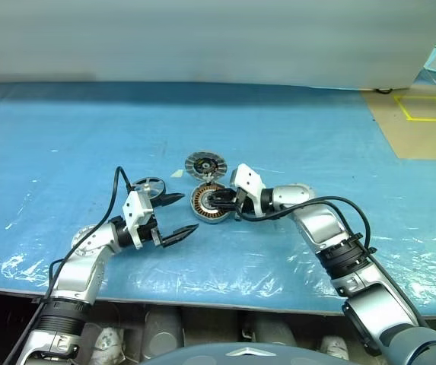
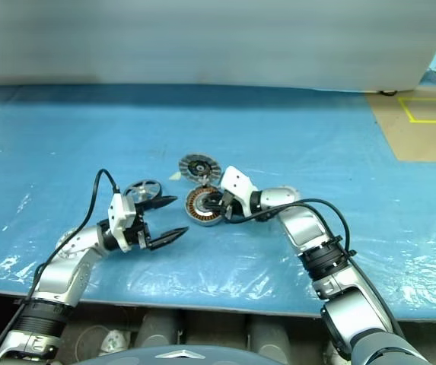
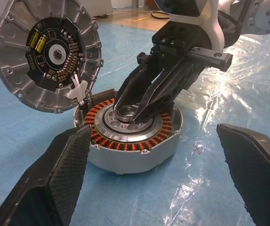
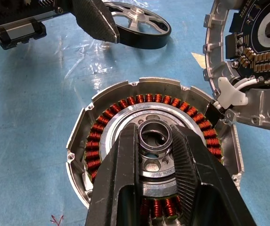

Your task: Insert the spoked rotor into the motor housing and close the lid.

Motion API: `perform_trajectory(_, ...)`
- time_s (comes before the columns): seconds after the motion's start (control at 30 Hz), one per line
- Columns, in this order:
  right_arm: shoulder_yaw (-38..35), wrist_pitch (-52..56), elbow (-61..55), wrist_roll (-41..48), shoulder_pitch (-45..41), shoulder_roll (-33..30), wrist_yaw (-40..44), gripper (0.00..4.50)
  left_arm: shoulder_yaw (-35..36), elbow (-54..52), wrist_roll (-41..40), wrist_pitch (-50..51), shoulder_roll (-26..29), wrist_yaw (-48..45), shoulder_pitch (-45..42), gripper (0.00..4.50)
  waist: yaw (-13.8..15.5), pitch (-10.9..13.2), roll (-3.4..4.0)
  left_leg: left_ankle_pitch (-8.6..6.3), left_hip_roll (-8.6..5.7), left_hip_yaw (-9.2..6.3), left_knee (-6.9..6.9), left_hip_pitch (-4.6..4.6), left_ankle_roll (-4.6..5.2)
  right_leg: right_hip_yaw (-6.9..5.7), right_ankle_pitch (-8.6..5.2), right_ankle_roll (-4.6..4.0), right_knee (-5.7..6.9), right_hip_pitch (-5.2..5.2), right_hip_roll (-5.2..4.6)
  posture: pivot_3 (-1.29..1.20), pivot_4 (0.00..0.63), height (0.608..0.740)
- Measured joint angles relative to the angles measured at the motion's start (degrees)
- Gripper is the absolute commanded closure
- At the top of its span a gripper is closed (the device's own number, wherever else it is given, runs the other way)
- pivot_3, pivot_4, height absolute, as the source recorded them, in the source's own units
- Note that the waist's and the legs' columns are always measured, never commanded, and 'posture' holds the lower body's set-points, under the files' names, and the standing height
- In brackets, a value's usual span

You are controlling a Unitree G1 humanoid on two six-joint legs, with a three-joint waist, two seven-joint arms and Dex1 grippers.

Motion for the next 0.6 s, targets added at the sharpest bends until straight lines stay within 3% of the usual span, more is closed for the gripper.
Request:
perform_trajectory(0.1, 0.0, -0.5, 0.1, -0.3, 0.1, 0.0, 0.1, 3.89, 0.0, 0.0, 0.0, -0.3, 0.0, 0.1, 0.0, 0.00, 0.0, 0.0, 0.00, 0.00, 0.00, 0.00, 0.00, 0.00, 0.00, 0.00, 0.00, 0.00, 0.00, 0.00, 0.00, 0.00, 0.150, 0.740)
perform_trajectory(0.13, 0.0, -0.6, 0.1, -0.4, 0.1, 0.0, 0.1, 3.18, 0.0, 0.0, 0.1, -0.4, 0.0, 0.1, 0.0, 0.00, 0.0, 0.0, 0.00, 0.00, 0.00, 0.00, 0.00, 0.01, 0.00, 0.00, 0.00, 0.00, 0.00, 0.00, 0.00, 0.00, 0.150, 0.740)
perform_trajectory(0.23, -0.4, -0.5, 0.1, 0.0, 0.5, 0.7, 0.2, 2.33, 0.0, 0.0, 0.1, -0.4, 0.0, 0.1, 0.0, 0.00, 0.0, 0.0, 0.00, 0.00, 0.00, 0.00, 0.00, 0.01, 0.00, 0.00, 0.00, 0.00, 0.01, 0.01, 0.00, 0.00, 0.150, 0.740)
perform_trajectory(0.6, -5.5, 2.2, 0.1, 4.8, 1.0, 2.6, 0.6, 2.33, 0.0, 0.2, 0.5, -0.4, 0.0, -0.1, -0.1, 0.00, 0.0, 0.0, 0.00, 0.00, 0.00, 0.00, 0.00, 0.00, 0.00, 0.00, 0.00, 0.00, 0.00, 0.00, 0.00, 0.00, 0.150, 0.740)
